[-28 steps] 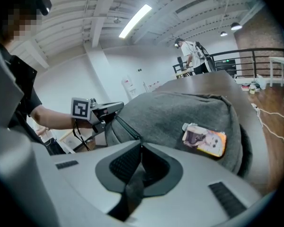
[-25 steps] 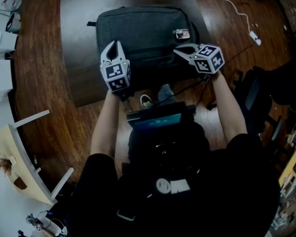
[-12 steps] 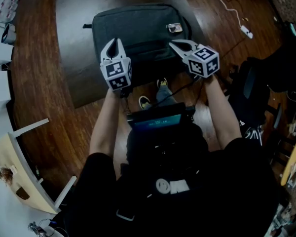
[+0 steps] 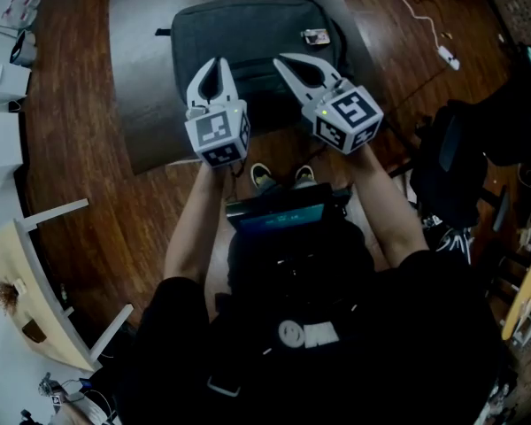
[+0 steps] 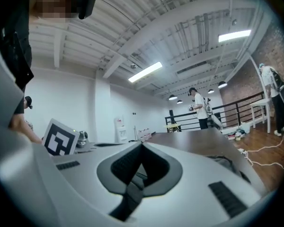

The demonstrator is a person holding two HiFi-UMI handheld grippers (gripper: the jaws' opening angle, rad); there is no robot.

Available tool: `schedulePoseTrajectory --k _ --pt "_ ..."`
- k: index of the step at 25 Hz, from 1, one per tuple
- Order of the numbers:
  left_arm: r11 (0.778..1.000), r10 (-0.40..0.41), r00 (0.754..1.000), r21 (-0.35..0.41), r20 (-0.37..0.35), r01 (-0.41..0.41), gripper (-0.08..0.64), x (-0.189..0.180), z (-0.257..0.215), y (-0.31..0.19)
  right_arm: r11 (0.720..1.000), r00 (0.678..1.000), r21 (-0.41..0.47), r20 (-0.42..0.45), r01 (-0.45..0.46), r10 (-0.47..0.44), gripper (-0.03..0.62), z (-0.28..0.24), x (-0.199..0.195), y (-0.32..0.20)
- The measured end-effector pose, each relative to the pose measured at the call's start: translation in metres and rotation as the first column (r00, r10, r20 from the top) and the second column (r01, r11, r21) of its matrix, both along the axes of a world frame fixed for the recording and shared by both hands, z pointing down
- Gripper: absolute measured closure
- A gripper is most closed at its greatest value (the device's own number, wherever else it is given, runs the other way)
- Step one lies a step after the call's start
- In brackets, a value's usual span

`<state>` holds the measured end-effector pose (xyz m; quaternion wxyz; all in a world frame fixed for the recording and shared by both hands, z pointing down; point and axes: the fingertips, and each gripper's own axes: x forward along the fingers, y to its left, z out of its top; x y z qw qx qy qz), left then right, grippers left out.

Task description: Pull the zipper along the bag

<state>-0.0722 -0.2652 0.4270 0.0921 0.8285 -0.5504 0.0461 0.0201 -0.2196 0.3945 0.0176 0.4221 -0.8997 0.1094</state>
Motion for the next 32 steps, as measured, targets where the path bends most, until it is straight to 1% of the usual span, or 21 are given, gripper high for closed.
schedulePoseTrajectory --k 3,6,10,15,19,22,27,32 --pt "1.000 -0.002 1.000 0.005 0.005 0.002 0.557 0.010 -0.004 0.014 0.999 0.999 0.009 0.029 0.032 -0.032 0.588 -0.008 -0.005 0.011" --pt "1.000 -0.016 1.000 0.016 0.004 0.016 0.557 0.016 -0.012 0.031 0.998 0.998 0.010 0.033 0.060 -0.060 0.588 -0.009 -0.007 0.027" --pt "0.999 -0.036 0.999 0.018 0.012 0.036 0.557 0.028 -0.019 0.060 0.996 0.995 0.011 0.046 0.090 -0.091 0.588 -0.010 0.001 0.056" --pt "0.999 -0.033 0.999 0.043 0.031 0.032 0.557 0.060 -0.027 0.101 0.994 0.992 0.008 0.069 0.105 -0.106 0.588 -0.014 0.023 0.101" --pt "0.999 -0.035 0.999 0.042 0.014 0.035 0.557 0.081 -0.036 0.137 0.993 0.989 0.020 0.089 0.118 -0.120 0.588 -0.019 0.040 0.139" --pt "0.998 -0.036 0.999 0.055 0.020 0.035 0.557 0.093 -0.037 0.162 0.993 0.988 0.018 0.096 0.119 -0.120 0.588 -0.017 0.052 0.163" --pt "0.997 -0.036 0.998 0.073 0.043 0.032 0.557 0.104 -0.044 0.195 0.993 0.986 0.018 0.115 0.118 -0.119 0.588 -0.018 0.063 0.195" --pt "0.995 -0.028 0.998 0.095 0.051 0.023 0.557 0.111 -0.055 0.221 0.992 0.982 0.036 0.140 0.122 -0.126 0.588 -0.029 0.067 0.220"
